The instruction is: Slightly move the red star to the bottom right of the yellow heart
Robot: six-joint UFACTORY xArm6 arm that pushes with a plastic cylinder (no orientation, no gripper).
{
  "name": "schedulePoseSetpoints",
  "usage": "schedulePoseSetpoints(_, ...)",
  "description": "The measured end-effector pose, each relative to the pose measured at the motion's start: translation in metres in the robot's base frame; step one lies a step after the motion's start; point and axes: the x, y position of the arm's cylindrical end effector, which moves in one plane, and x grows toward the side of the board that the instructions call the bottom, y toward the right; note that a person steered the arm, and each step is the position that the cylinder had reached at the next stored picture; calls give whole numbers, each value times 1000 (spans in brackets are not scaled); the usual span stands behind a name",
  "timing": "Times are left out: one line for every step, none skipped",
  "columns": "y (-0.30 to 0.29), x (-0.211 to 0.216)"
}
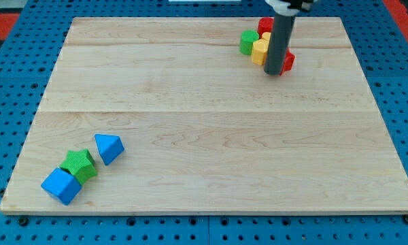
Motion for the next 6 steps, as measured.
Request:
schedulePoseSetpoints(-5,-33)
schedulePoseSetpoints(32,-6)
schedulePoseSetpoints(25,39)
schedulePoseSetpoints(16,43)
schedulePoseSetpoints(58,12)
schedulePoseSetpoints(28,-11)
